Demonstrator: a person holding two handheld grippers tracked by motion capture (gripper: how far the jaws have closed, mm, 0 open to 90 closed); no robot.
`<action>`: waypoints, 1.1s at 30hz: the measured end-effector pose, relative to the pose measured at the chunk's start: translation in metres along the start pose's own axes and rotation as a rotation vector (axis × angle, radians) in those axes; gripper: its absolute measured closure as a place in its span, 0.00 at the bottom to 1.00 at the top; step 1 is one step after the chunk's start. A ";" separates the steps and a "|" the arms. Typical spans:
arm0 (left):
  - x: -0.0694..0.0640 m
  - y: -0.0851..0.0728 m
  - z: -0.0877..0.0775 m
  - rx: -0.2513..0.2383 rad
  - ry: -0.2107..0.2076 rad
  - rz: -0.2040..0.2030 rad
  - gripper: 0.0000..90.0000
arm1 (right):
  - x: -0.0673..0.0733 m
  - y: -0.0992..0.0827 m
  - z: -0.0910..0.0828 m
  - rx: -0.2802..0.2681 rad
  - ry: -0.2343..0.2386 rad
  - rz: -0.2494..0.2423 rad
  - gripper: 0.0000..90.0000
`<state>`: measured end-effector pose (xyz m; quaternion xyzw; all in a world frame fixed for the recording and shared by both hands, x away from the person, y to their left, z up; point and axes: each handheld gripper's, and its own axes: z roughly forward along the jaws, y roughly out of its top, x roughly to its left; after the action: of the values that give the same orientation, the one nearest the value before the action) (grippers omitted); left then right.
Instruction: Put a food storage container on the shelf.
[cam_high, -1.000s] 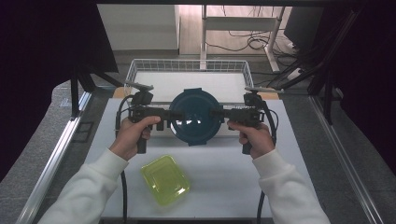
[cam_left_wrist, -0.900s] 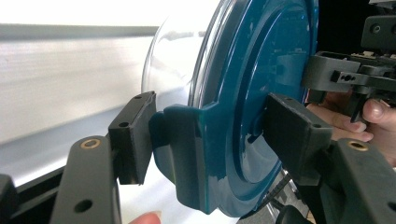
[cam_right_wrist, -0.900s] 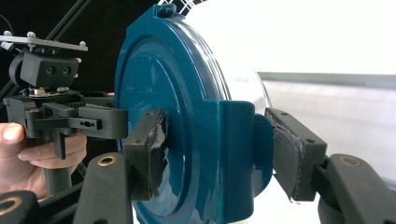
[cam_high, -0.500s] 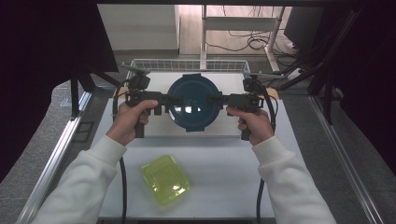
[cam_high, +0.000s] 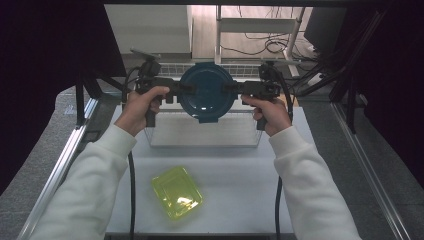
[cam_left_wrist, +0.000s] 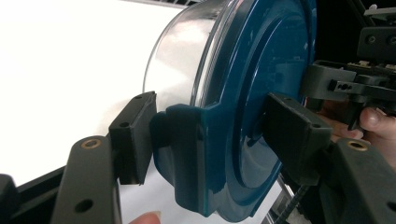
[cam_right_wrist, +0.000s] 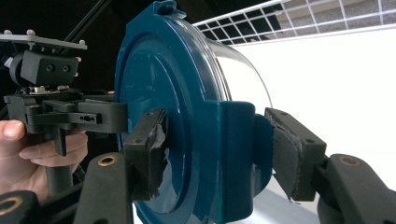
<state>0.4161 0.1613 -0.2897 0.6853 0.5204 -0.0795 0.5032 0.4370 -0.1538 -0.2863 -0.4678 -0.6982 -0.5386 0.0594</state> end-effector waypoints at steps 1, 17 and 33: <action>0.001 0.005 0.000 -0.001 0.002 0.000 0.40 | 0.000 0.002 0.001 -0.003 0.001 0.002 0.46; 0.021 0.034 0.013 0.007 -0.010 -0.034 0.40 | -0.014 0.031 0.017 0.018 -0.020 0.051 0.46; 0.051 0.037 0.033 -0.005 -0.037 -0.145 0.40 | -0.042 0.033 0.037 0.036 -0.014 0.160 0.46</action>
<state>0.4817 0.1701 -0.3158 0.6430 0.5595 -0.1270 0.5073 0.4995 -0.1491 -0.3026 -0.5248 -0.6686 -0.5162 0.1057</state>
